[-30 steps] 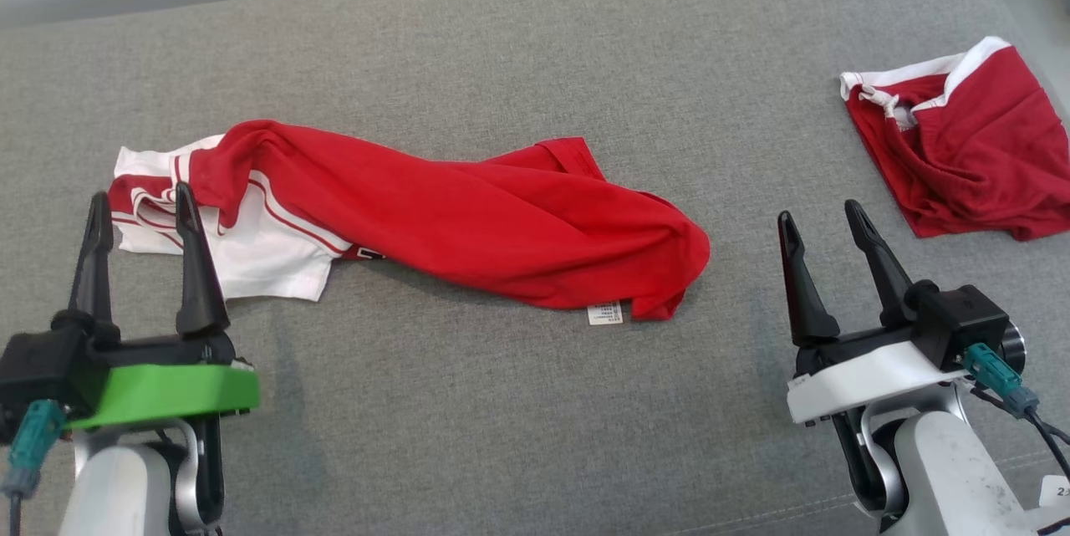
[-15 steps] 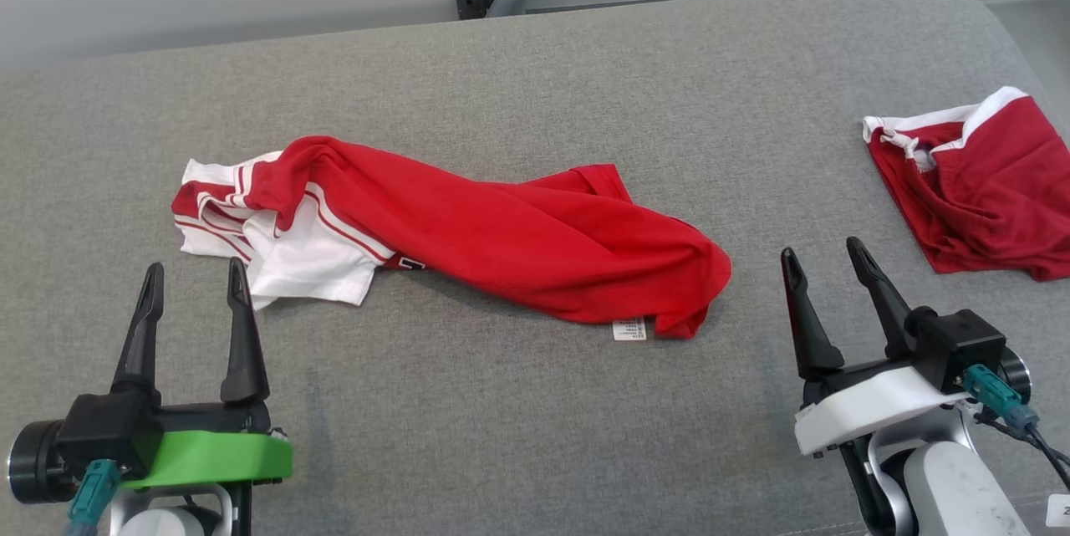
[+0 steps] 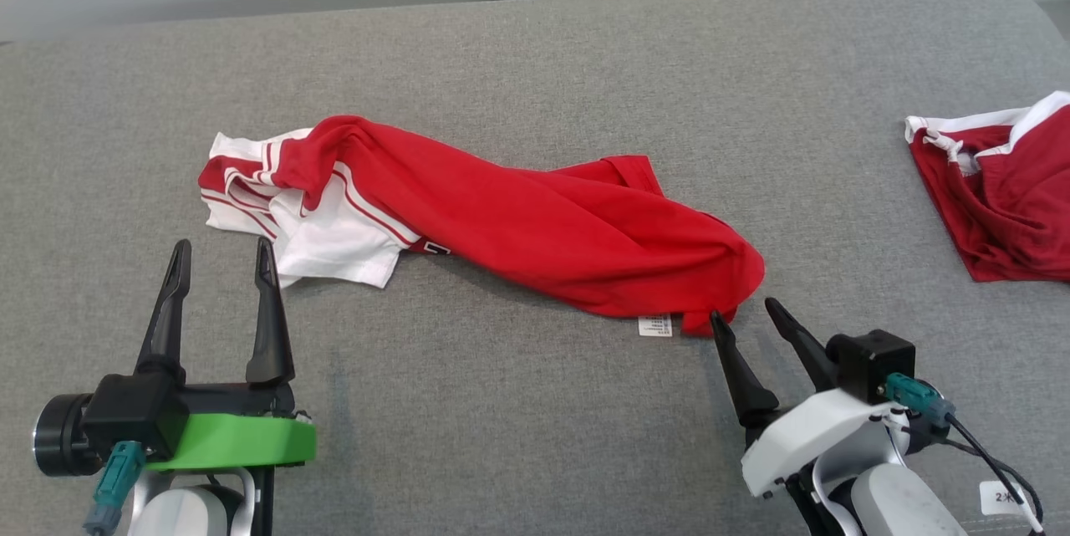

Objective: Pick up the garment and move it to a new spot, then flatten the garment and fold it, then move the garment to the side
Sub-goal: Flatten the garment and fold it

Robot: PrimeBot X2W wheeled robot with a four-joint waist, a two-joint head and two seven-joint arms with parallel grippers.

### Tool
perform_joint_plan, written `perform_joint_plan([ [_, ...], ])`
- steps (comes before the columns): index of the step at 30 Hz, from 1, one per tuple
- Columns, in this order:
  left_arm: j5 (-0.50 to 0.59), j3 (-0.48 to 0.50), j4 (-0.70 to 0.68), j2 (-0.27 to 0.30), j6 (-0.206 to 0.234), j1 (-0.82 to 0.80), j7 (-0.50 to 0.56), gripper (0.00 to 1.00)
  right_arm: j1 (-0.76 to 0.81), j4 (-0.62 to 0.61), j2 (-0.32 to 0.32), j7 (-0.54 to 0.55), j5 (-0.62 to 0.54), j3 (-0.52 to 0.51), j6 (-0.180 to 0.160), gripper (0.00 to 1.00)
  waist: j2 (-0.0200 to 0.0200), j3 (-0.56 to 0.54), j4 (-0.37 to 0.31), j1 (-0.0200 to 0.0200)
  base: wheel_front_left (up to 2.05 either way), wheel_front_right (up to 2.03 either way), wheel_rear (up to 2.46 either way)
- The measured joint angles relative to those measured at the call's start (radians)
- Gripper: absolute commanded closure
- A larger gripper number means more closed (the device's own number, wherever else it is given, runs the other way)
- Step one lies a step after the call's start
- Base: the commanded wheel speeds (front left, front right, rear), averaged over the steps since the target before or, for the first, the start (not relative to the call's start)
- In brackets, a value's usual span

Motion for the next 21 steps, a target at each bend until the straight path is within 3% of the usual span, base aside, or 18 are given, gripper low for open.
perform_joint_plan([
  [1,0.001,-0.002,-0.001,-0.002,-0.001,-0.002,0.000,0.00,-0.016,0.012,0.002,-0.005,0.006,0.002,0.000,0.00,0.0000,0.005,0.003,0.0000,0.00,0.00,0.00],
  [2,0.003,-0.002,-0.003,-0.004,-0.002,-0.004,0.000,0.00,-0.031,0.025,0.001,-0.007,0.008,0.007,0.000,0.55,0.0000,0.009,0.006,0.0000,0.00,0.00,0.00],
  [3,0.003,-0.003,-0.004,-0.006,-0.002,-0.007,0.000,0.00,-0.043,0.036,0.000,-0.007,0.009,0.011,0.000,0.55,0.0000,0.014,0.008,0.0000,0.00,0.00,0.00],
  [4,0.005,-0.003,-0.004,-0.007,-0.002,-0.008,0.000,0.00,-0.053,0.045,-0.002,-0.007,0.014,0.017,0.000,0.83,0.0000,0.018,0.011,0.0000,0.00,0.00,0.00],
  [5,0.005,-0.002,-0.005,-0.009,-0.003,-0.009,0.000,0.00,-0.062,0.052,-0.006,-0.009,0.019,0.024,0.000,1.00,0.0000,0.022,0.012,0.0000,0.00,0.00,0.00],
  [11,0.009,-0.002,-0.006,-0.018,-0.007,-0.011,0.000,0.00,-0.089,0.024,-0.051,-0.018,0.023,0.018,0.000,1.00,0.0000,0.038,0.016,0.0000,0.00,0.00,0.00],
  [17,0.015,0.001,-0.017,-0.030,-0.016,-0.038,0.000,0.00,-0.142,-0.104,-0.132,0.045,0.038,-0.003,0.000,1.00,0.0000,0.064,0.022,0.0000,0.00,0.00,0.00],
  [21,0.024,-0.004,-0.018,-0.042,-0.027,-0.067,0.000,0.00,-0.233,-0.123,-0.178,0.080,0.069,-0.027,0.000,1.00,0.0000,0.095,0.031,0.0001,0.00,0.00,0.00],
])
